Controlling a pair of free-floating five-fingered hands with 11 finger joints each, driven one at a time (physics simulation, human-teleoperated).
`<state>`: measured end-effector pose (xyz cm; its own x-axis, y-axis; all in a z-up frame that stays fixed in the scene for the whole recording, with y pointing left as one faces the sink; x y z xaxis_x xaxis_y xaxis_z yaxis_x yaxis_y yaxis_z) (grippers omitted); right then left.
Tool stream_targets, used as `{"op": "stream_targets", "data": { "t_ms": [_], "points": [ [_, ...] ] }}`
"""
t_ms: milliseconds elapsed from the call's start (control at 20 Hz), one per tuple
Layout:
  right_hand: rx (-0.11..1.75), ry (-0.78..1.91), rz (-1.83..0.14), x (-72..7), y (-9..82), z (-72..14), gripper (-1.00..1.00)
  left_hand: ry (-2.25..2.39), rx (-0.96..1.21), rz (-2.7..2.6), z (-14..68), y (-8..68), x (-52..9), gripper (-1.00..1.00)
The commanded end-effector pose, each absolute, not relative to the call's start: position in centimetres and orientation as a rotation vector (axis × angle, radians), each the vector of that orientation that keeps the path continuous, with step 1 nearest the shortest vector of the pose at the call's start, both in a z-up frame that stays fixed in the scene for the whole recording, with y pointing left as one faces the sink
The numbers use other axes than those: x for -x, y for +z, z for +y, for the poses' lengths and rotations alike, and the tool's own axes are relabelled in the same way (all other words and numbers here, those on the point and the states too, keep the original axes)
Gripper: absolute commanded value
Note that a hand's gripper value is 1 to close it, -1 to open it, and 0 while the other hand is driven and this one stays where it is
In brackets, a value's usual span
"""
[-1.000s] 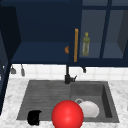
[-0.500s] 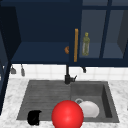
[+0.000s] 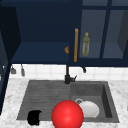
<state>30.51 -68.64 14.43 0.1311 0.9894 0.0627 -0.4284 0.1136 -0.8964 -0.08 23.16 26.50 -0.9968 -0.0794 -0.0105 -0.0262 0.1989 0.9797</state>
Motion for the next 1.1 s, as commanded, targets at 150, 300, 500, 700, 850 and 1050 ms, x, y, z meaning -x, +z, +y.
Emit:
{"op": "stream_targets", "data": {
  "t_ms": [150,300,500,700,850,1050],
  "points": [
    [0.900,1.281,-0.815,-30.9,17.1,-66.9,-1.00,-1.959,-0.106,-2.399,23.2,26.5,0.1,0.00],
    [0.880,1.252,-0.822,-31.7,18.3,-65.2,-1.00,-1.959,-0.106,-2.399,23.2,26.5,0.1,0.00],
    [0.881,1.253,-0.814,-32.5,19.3,-62.3,-1.00,-1.959,-0.106,-2.399,23.2,26.5,0.1,0.00],
    [0.908,1.259,-0.807,-33.0,20.0,-59.5,-1.00,-1.959,-0.106,-2.399,23.2,26.5,0.1,0.00],
    [0.933,1.253,-0.825,-33.0,20.4,-57.2,-1.00,-1.959,-0.106,-2.399,23.2,26.5,0.1,0.00],
    [0.943,1.262,-0.811,-33.2,20.3,-55.8,-1.00,-1.959,-0.106,-2.399,23.2,26.5,0.1,0.00]
  ]
}}
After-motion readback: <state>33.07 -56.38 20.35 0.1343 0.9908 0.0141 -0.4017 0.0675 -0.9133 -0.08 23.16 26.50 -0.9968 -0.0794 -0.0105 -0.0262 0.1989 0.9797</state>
